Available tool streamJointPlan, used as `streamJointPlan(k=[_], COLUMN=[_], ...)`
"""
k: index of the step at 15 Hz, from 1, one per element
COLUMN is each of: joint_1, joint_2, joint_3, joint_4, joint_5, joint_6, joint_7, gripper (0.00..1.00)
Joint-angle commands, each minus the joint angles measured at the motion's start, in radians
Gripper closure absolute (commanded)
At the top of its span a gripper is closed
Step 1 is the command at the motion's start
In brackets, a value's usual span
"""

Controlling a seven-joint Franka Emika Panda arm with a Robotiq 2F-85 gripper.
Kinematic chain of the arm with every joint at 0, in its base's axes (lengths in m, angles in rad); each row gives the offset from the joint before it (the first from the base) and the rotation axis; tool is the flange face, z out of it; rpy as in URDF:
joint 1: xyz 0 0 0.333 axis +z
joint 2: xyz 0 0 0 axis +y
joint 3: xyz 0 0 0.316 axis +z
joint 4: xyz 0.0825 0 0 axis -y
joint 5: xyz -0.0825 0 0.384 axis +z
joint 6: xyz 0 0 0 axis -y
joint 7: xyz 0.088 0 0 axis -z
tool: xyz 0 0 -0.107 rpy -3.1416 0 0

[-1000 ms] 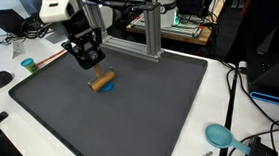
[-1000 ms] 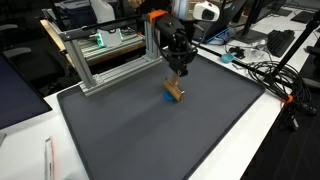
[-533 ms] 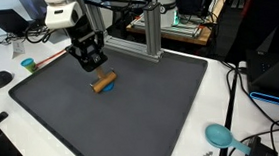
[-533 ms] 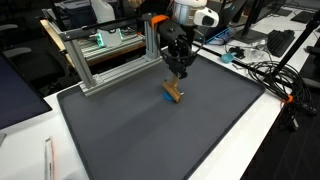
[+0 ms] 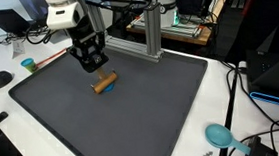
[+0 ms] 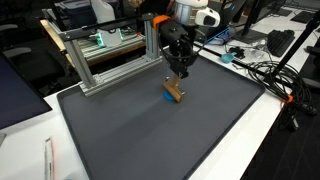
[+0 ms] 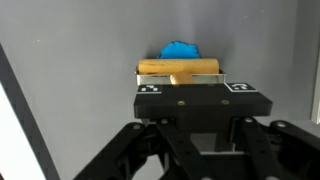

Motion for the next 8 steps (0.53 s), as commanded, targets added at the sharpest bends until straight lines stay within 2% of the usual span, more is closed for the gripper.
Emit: streamJointPlan(k=[1, 8], joint_1=[0.004, 0.005], joint_2=[0.056, 0.055], joint_3=[0.014, 0.024], joint_4=[-0.007, -0.007], joint_5=[0.011, 0.017], joint_6=[0.030, 0.034], joint_7=[-0.020, -0.033], gripper=[0.78, 0.78])
